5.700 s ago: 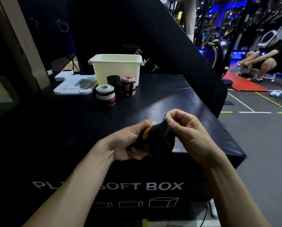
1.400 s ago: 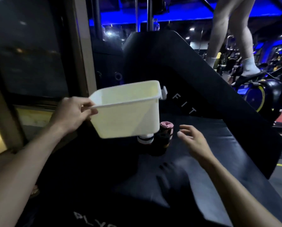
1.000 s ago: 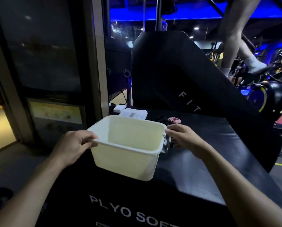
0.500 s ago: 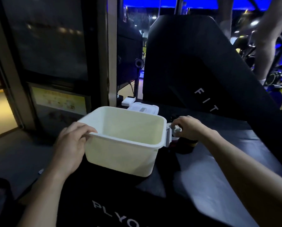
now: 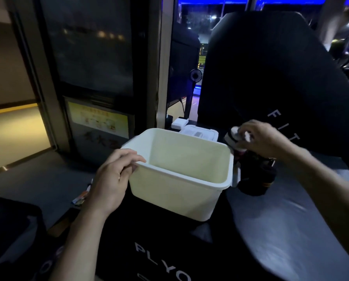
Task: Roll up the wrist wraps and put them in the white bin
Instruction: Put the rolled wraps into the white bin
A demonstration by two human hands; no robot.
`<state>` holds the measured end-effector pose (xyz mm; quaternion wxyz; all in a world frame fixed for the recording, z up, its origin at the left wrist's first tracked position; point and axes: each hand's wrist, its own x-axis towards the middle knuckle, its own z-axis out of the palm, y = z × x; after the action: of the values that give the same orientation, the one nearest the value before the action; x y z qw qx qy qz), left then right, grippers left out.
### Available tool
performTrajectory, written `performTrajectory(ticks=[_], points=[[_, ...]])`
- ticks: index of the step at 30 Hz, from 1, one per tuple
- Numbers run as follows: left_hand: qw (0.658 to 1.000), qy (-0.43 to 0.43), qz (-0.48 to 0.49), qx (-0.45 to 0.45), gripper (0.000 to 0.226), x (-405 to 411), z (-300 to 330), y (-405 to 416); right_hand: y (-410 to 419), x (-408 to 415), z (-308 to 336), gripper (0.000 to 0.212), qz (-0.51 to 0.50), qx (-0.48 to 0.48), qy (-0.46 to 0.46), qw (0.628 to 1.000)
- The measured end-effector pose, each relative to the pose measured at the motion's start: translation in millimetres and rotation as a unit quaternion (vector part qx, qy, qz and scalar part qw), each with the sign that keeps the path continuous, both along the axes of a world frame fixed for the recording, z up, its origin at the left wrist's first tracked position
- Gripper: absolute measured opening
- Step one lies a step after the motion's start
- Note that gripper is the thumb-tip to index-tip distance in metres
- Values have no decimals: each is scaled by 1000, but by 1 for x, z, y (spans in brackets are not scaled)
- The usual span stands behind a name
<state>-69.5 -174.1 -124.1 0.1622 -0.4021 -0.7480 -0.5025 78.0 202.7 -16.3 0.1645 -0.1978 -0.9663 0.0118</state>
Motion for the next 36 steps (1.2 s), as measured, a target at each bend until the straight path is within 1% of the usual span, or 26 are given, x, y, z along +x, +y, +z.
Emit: performTrajectory(ticks=[2, 4, 6, 7, 9, 11, 13, 15, 16, 17, 18, 21, 22, 24, 27, 29, 30, 32, 33, 34, 35, 36], points=[[1000, 4, -1, 6, 48, 2, 0, -1, -11, -3, 28, 31, 11, 31, 30, 999], [1000, 4, -6, 5, 47, 3, 1, -1, -29, -11, 52, 37, 38, 53, 86, 994], [1000, 8, -12, 4, 46, 6, 2, 2, -58, -26, 68, 51, 88, 43, 139, 985], [1000, 15, -19, 4, 45, 7, 2, 5, -74, -36, 72, 54, 121, 36, 141, 982], [999, 19, -34, 0, 37, 11, 4, 9, -107, -58, 71, 50, 174, 25, 91, 980], [999, 8, -42, 5, 30, 12, 5, 10, -133, -78, 61, 38, 197, 27, 2, 980], [999, -1, -28, 21, 38, 11, 5, 9, -144, -96, 42, 30, 201, 48, -79, 975], [999, -6, -9, 36, 53, 6, 3, 7, -145, -111, 23, 29, 200, 64, -128, 969], [999, -13, -3, 42, 57, 4, 3, 7, -144, -117, 15, 29, 200, 68, -147, 966], [999, -22, 2, 49, 56, 1, 2, 6, -144, -121, 10, 30, 206, 73, -161, 962], [998, -30, 5, 58, 51, -1, 1, 7, -143, -125, 4, 31, 212, 77, -173, 959], [996, -48, 2, 69, 24, -4, 1, 9, -142, -128, -7, 29, 216, 81, -191, 954], [997, -52, -3, 66, 20, -4, 1, 9, -141, -128, -10, 28, 208, 91, -203, 953], [999, -36, 1, 36, 28, -7, 0, 10, -138, -126, -17, 29, 188, 108, -227, 949], [999, 5, 22, -25, 46, -10, -2, 13, -136, -124, -23, 31, 176, 93, -234, 952], [999, 10, 7, -37, 50, -9, -2, 16, -133, -119, -23, 34, 173, 87, -242, 951], [999, 10, -4, -40, 50, -7, -2, 18, -132, -116, -22, 33, 170, 76, -248, 951], [999, 8, -17, -39, 48, -4, -2, 23, -129, -106, -19, 20, 168, 38, -256, 951], [999, 4, -20, -35, 47, -3, -2, 25, -126, -101, -16, 13, 168, 14, -259, 951], [999, 1, -23, -27, 45, -2, -2, 27, -120, -95, -10, 12, 169, -26, -257, 951], [1000, -3, -25, -19, 44, -1, -2, 29, -112, -87, -2, 15, 169, -81, -237, 953], [1000, -4, -25, -10, 43, -1, -3, 31, -99, -79, 8, 17, 163, -144, -192, 957]])
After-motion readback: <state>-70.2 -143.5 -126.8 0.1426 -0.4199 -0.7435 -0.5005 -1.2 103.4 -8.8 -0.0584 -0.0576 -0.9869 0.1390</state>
